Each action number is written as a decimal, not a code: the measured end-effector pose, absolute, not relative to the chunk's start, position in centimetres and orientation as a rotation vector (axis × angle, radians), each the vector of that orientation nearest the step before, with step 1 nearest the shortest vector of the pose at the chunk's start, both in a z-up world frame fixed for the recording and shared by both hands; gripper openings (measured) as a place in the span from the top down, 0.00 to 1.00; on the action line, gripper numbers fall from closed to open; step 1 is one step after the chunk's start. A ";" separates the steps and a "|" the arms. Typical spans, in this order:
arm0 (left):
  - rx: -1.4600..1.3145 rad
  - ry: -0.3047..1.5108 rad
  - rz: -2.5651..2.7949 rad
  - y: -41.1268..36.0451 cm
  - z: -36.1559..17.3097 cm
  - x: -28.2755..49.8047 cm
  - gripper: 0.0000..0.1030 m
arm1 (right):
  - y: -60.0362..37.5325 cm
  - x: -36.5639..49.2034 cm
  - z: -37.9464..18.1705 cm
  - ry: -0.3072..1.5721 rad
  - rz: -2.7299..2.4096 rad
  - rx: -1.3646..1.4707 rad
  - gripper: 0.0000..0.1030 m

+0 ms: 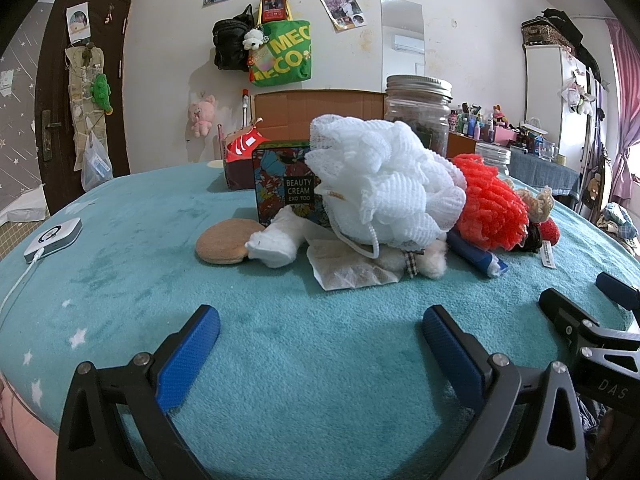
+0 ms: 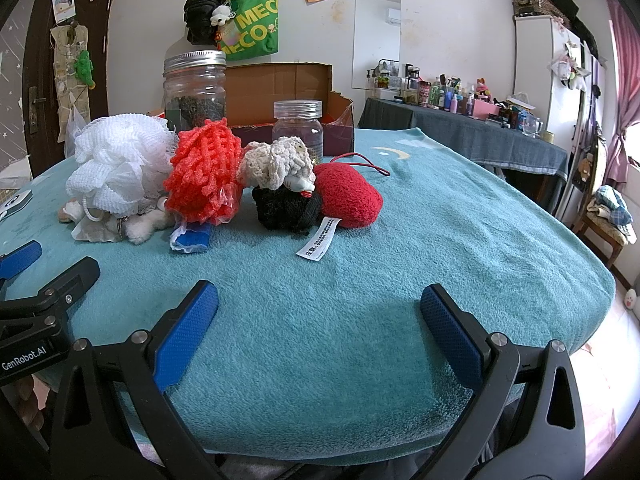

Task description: Organize soft objects

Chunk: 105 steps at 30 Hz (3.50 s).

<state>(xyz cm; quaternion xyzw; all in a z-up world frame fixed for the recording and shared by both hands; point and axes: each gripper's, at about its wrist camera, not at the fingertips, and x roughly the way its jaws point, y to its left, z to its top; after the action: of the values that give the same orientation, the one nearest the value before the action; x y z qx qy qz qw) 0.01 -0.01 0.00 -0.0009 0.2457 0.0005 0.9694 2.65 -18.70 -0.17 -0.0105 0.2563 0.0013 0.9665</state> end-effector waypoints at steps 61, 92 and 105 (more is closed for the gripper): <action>0.036 0.487 -0.162 0.1 6.7 4.7 0.00 | -20.8 7.1 6.3 0.462 0.099 -0.029 0.00; 0.049 0.615 -0.375 -1.2 6.1 7.7 0.58 | -21.8 10.6 5.2 0.546 0.421 0.048 0.77; 0.033 0.561 -0.362 0.3 8.3 7.1 0.58 | -22.2 10.0 6.9 0.496 0.410 0.062 0.77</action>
<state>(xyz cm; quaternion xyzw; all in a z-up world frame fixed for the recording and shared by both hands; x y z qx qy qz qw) 7.11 0.31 8.33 0.0161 0.2753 -0.1776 0.9447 10.05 -22.22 6.89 0.0306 0.2437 0.2015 0.9482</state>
